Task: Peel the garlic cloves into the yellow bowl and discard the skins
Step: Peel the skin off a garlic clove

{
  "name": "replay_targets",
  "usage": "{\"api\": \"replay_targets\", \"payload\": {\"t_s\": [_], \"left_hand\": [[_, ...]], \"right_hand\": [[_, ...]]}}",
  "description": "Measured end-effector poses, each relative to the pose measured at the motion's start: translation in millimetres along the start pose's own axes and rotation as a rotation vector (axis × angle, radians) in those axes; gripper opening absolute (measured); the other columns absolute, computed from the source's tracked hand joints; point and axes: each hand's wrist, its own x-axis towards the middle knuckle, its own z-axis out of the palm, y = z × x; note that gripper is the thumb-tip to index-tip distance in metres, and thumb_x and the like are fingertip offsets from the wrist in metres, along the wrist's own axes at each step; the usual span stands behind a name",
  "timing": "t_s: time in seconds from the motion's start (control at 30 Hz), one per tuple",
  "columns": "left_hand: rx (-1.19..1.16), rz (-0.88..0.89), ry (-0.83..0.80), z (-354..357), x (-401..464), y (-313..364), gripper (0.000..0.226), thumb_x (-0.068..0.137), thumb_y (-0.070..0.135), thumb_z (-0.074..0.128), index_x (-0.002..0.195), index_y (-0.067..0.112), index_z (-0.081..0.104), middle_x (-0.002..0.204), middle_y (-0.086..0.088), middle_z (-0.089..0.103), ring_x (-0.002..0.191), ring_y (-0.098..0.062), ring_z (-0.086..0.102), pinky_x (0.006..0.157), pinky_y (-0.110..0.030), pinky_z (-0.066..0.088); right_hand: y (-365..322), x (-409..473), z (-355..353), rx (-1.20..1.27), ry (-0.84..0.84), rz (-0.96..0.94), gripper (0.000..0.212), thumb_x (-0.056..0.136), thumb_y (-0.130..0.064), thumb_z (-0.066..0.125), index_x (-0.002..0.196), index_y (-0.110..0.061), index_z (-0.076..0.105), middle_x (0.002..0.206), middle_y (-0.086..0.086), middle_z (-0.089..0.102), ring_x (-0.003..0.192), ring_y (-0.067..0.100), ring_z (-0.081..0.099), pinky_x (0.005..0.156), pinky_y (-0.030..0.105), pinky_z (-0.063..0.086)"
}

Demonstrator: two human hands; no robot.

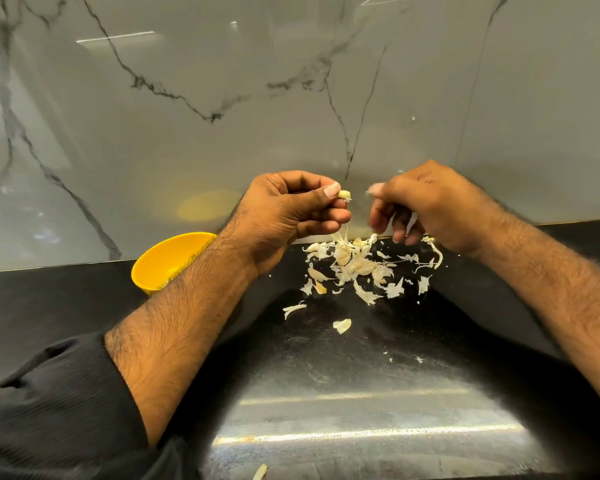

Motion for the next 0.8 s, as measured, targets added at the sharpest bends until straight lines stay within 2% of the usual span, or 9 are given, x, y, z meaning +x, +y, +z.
{"api": "replay_targets", "payload": {"t_s": [0.03,0.1,0.17,0.37,0.43,0.53,0.63,0.8], "left_hand": [[-0.001,0.002,0.000,-0.5,0.0,0.2,0.022,0.094,0.009,0.070,0.111,-0.004,0.072,0.095,-0.018,0.078,0.084,-0.025,0.078,0.071,-0.026,0.064],[-0.001,0.003,-0.004,-1.4,0.1,0.3,0.023,0.095,0.005,0.069,0.115,-0.006,0.071,0.097,-0.019,0.078,0.086,-0.026,0.078,0.072,-0.028,0.064],[-0.008,0.002,-0.014,-1.5,0.1,0.5,0.027,0.093,0.003,0.070,0.118,-0.006,0.070,0.099,-0.020,0.078,0.088,-0.028,0.078,0.073,-0.029,0.064],[0.124,0.053,-0.035,-0.8,1.4,-4.1,0.023,0.093,0.001,0.073,0.115,-0.005,0.072,0.103,-0.021,0.078,0.089,-0.028,0.078,0.076,-0.034,0.066],[0.164,0.075,-0.029,-0.2,1.9,-6.0,0.022,0.093,0.000,0.074,0.115,-0.005,0.072,0.102,-0.019,0.078,0.087,-0.027,0.078,0.076,-0.035,0.067],[0.218,0.100,-0.025,0.7,2.4,-8.4,0.021,0.092,-0.001,0.076,0.113,-0.004,0.072,0.099,-0.017,0.079,0.087,-0.028,0.078,0.077,-0.039,0.067],[0.234,0.104,-0.039,1.7,2.4,-9.7,0.021,0.093,0.001,0.076,0.113,-0.003,0.072,0.097,-0.015,0.079,0.085,-0.027,0.078,0.077,-0.038,0.067],[0.131,0.080,-0.025,-0.4,3.5,-8.3,0.020,0.099,0.003,0.069,0.117,-0.007,0.070,0.095,-0.015,0.076,0.081,-0.022,0.074,0.075,-0.032,0.063]], "right_hand": [[1.3,0.3,1.4,-0.080,-0.003,0.004,0.039,0.102,-0.050,0.059,0.085,-0.020,0.078,0.081,0.000,0.077,0.066,0.018,0.070,0.062,0.038,0.060],[1.2,-0.6,4.6,-0.172,0.035,-0.008,0.023,0.097,-0.047,0.069,0.091,-0.027,0.077,0.081,-0.005,0.076,0.070,0.012,0.073,0.060,0.029,0.061],[1.3,-1.3,6.5,-0.065,0.026,-0.026,0.014,0.096,-0.040,0.072,0.095,-0.028,0.078,0.083,-0.005,0.075,0.074,0.010,0.074,0.058,0.026,0.058],[2.5,-0.4,9.2,0.131,0.060,-0.077,0.014,0.094,-0.033,0.075,0.100,-0.022,0.080,0.080,0.006,0.076,0.062,0.010,0.065,0.052,0.022,0.052],[3.1,-0.1,8.9,0.158,0.053,-0.079,0.012,0.094,-0.031,0.076,0.099,-0.021,0.080,0.083,0.008,0.076,0.067,0.019,0.068,0.053,0.024,0.053],[5.5,1.0,10.6,0.178,0.030,-0.070,0.011,0.094,-0.031,0.075,0.099,-0.022,0.079,0.084,0.011,0.075,0.074,0.042,0.068,0.057,0.036,0.054],[5.9,0.4,11.6,0.169,0.013,-0.068,0.009,0.097,-0.029,0.073,0.098,-0.022,0.078,0.080,0.009,0.074,0.070,0.035,0.066,0.058,0.037,0.054],[6.4,1.1,9.3,0.186,0.035,-0.036,0.008,0.097,-0.021,0.073,0.096,-0.013,0.076,0.076,0.005,0.073,0.066,0.021,0.067,0.055,0.032,0.055]]}}
